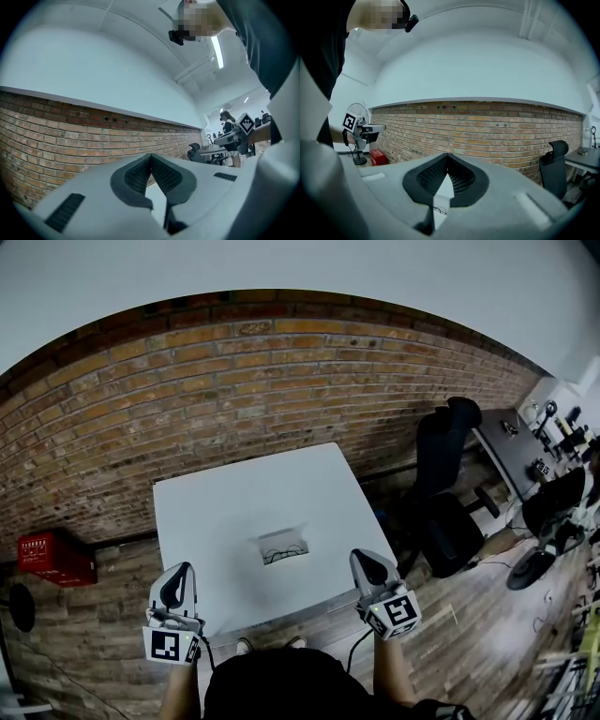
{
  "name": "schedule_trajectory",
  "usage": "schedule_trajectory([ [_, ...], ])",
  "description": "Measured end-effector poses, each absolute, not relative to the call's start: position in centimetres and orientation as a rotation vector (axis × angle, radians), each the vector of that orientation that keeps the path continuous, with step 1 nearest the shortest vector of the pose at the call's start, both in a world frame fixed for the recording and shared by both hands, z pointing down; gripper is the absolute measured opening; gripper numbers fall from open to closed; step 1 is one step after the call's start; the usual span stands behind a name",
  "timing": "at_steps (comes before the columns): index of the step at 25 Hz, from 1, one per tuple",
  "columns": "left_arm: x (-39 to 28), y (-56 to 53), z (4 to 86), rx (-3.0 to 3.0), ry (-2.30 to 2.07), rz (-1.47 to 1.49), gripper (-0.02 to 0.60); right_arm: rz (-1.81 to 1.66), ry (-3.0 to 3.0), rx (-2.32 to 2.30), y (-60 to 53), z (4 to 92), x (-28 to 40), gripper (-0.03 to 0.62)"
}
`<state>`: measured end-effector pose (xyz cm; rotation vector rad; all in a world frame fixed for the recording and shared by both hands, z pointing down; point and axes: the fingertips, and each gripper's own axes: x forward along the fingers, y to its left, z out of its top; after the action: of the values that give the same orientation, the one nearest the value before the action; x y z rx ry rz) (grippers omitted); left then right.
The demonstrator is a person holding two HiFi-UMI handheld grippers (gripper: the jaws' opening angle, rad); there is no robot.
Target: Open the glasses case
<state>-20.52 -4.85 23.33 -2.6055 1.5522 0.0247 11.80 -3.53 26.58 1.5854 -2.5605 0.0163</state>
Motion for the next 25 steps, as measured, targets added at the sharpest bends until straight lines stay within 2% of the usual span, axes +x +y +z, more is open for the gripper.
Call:
schedule_trajectory([
  [25,-19.72,-5.4,23.71,-2.63,1.529,0.014,0.006,-0.004,-2.556,1.573,-3.58,27.07,11.72,0.005],
])
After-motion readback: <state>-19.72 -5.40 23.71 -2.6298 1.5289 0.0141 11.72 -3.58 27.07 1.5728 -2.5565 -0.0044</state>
